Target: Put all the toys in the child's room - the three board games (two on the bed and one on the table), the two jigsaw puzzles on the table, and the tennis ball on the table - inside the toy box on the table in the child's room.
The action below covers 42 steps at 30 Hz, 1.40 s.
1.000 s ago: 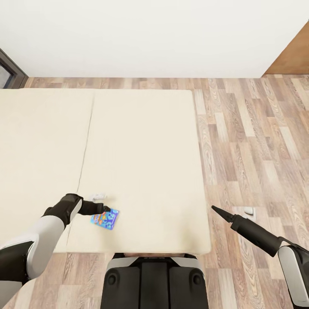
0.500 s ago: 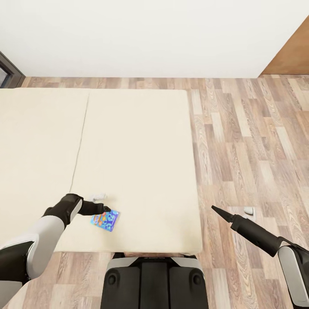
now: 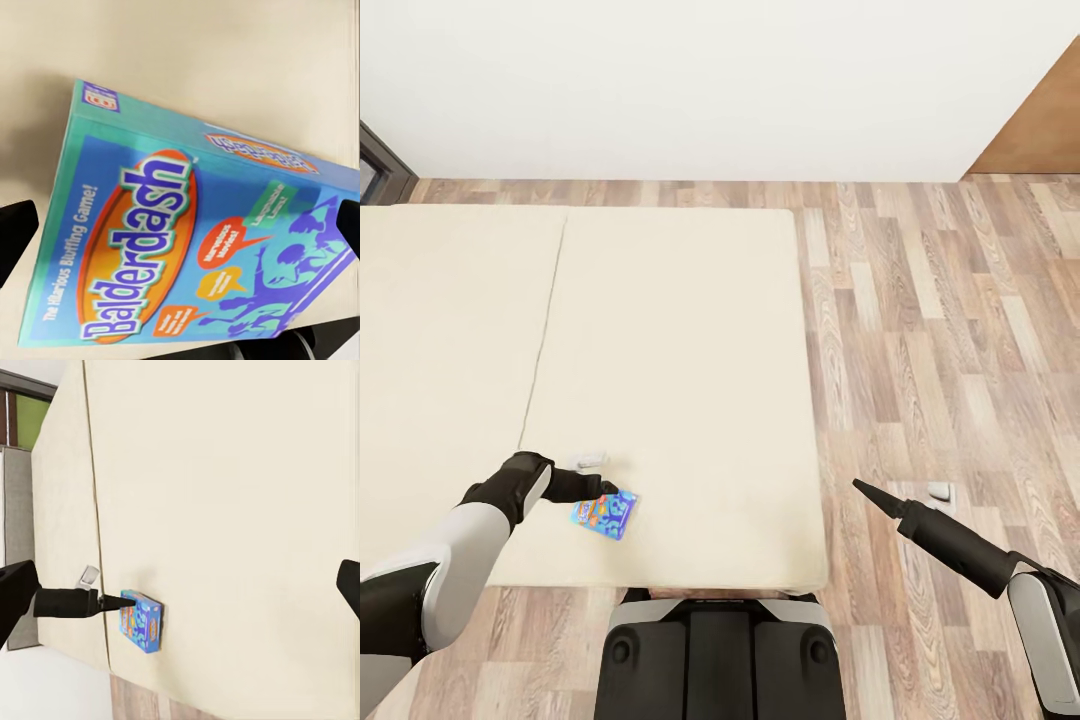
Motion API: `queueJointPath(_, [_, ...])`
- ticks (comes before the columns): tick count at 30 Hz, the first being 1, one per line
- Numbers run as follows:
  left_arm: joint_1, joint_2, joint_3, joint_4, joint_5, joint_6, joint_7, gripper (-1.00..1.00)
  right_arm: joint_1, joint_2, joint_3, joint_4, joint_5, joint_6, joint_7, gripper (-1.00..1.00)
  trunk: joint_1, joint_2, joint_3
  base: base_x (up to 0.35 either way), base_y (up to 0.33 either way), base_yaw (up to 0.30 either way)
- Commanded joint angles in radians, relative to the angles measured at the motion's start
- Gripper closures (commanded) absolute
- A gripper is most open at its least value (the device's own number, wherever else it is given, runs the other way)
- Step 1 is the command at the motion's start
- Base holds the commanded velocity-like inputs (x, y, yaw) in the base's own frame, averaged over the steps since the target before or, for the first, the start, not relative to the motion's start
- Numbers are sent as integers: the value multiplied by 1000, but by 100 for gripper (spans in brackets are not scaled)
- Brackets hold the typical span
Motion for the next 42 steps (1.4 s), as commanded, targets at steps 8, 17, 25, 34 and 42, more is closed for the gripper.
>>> queueJointPath(8, [0, -1, 9, 0, -3, 45, -10, -100, -1, -2, -2, 0, -2, 7, 2, -100, 1, -2, -1, 0, -28, 0])
queueJointPath(17, [0, 0, 10, 1, -2, 62, -11, -100, -1, -3, -2, 0, -2, 7, 2, -100, 1, -2, -1, 0, -1, 0])
queueJointPath(25, [0, 3, 12, 2, -2, 89, -11, -100, -1, -3, -2, 0, -2, 7, 2, -100, 1, -2, -1, 0, 0, 0])
queueJointPath(34, [13, 2, 12, 3, -3, 119, -10, -100, -1, -3, -2, 0, -2, 8, 2, -100, 1, -2, -1, 0, 0, 0])
queueJointPath(42, [21, -2, 11, 4, -3, 124, -10, -100, -1, -3, -2, 0, -2, 9, 2, -100, 1, -2, -1, 0, 0, 0])
